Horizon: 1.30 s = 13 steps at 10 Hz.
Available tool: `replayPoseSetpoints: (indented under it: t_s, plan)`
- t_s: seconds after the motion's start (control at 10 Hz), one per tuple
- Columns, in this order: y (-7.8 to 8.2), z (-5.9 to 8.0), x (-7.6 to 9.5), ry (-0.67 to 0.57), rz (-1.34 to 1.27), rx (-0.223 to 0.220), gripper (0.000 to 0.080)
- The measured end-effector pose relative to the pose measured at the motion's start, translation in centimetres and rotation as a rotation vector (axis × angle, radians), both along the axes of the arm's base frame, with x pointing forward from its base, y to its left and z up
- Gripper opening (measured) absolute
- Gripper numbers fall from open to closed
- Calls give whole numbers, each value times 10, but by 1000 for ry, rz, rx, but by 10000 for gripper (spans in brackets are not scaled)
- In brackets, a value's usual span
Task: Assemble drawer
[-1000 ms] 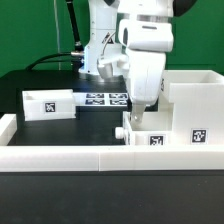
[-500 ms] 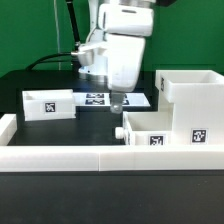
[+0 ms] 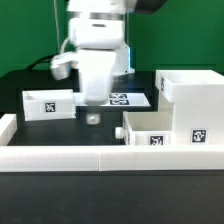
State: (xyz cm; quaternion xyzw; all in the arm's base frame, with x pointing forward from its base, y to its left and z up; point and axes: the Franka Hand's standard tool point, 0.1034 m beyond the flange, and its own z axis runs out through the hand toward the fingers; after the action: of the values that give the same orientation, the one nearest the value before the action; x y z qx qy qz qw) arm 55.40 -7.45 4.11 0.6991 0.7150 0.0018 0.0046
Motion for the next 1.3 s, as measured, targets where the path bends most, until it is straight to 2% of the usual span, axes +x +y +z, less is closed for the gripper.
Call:
replayPoseSetpoints:
  t_s: [0.1,0.3,0.4,0.5,0.7,0.9,1.3]
  plan:
    - [-4,1,9,-1,-15,26,649]
    - [-22,-3,21,9,22,118,649]
    - [-23,-4,28,13,12,141,649]
    - [-14,-9,33,12,19,158,649]
    - [4,-18,33,17,30,171,649]
    - [35,-26,35,13,43,188,649]
    - [32,-26,35,14,38,187,649]
